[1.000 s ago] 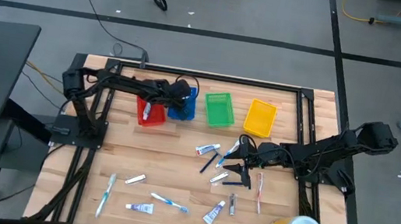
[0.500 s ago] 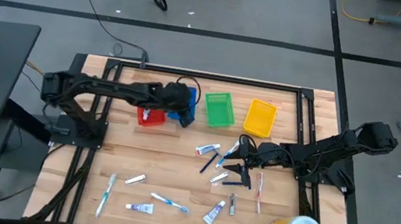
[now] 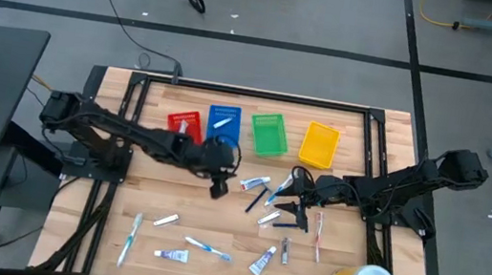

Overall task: Pick & Place Travel size toiletries
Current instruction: Put the razor into the green bin, then put the blue toothbrush into the yellow bin

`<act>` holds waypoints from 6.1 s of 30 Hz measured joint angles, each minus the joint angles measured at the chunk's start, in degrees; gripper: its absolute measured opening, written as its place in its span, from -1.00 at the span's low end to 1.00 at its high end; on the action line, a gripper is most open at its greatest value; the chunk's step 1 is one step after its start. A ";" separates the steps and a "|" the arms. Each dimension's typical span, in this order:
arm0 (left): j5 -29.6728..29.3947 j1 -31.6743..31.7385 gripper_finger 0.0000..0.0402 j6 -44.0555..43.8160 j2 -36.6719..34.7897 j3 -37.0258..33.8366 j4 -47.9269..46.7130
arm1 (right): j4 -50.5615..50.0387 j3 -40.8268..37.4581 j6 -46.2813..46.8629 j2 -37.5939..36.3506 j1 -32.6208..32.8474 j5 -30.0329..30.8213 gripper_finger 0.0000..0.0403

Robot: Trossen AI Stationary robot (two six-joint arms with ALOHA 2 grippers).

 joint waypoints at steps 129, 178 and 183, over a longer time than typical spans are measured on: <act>-21.14 -12.56 -0.38 -14.20 -6.58 -0.02 -21.48 | -24.29 29.27 -1.62 23.61 -24.76 16.16 -0.75; -18.95 -12.75 -0.37 -20.49 -6.56 -3.99 -20.58 | -31.88 29.27 -13.93 6.70 -10.59 11.96 -0.43; -18.40 -12.91 -0.37 -20.48 -6.56 -4.13 -20.28 | -33.84 29.27 -14.66 6.82 -4.70 11.88 -0.39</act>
